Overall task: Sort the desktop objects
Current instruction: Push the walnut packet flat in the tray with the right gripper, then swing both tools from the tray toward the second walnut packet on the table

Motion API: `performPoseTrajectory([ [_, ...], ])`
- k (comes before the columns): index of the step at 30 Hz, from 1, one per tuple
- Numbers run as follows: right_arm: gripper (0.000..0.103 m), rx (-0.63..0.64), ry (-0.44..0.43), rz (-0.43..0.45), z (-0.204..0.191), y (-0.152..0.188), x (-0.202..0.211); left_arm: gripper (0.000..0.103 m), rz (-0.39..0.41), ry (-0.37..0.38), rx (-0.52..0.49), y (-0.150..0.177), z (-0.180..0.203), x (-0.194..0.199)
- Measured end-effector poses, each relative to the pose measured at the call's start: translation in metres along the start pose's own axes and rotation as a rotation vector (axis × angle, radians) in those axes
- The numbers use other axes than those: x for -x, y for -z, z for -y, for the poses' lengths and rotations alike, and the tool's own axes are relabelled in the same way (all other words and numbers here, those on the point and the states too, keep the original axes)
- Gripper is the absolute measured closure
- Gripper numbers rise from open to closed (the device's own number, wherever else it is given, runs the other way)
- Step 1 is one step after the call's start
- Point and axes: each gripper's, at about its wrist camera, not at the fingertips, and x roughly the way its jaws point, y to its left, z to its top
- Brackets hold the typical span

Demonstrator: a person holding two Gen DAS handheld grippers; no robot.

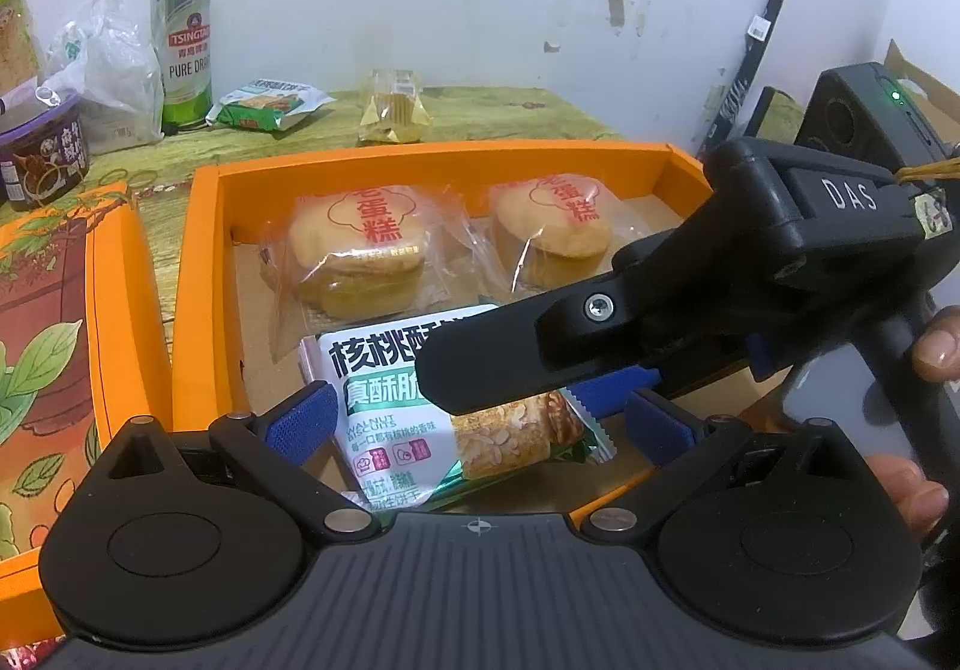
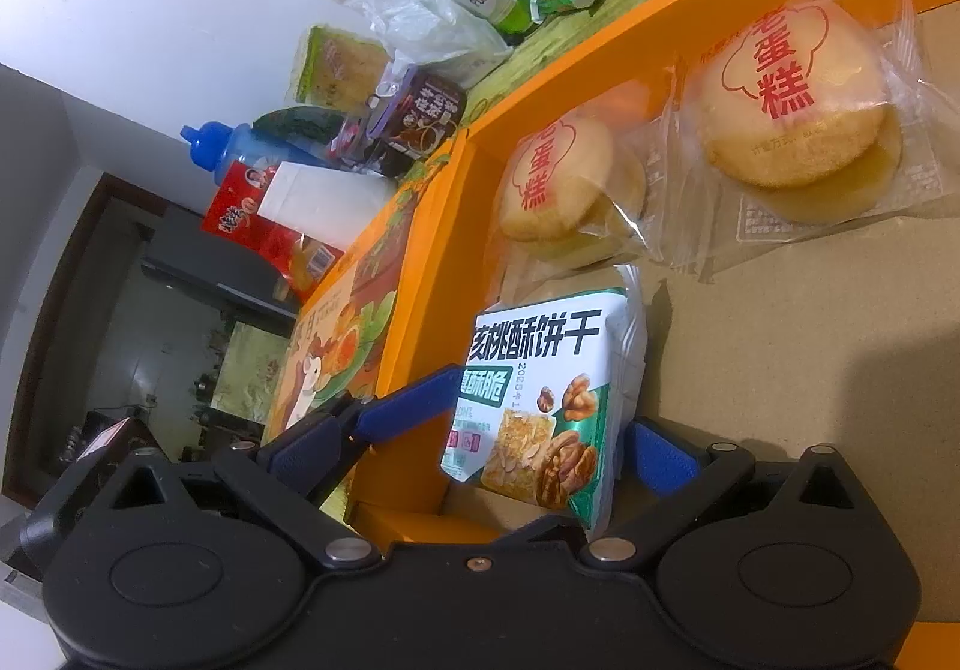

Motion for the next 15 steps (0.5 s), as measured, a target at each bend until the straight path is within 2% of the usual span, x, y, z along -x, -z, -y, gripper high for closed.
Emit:
performPoseTrajectory([
  [7,0.001,0.006,0.048,0.045,0.001,-0.001,0.01,0.0,0.011,0.001,0.014,0.0,-0.001,0.003],
  [15,0.001,-0.014,0.054,0.106,0.004,0.001,0.029,0.0,0.069,-0.028,0.078,-0.001,-0.007,0.018],
])
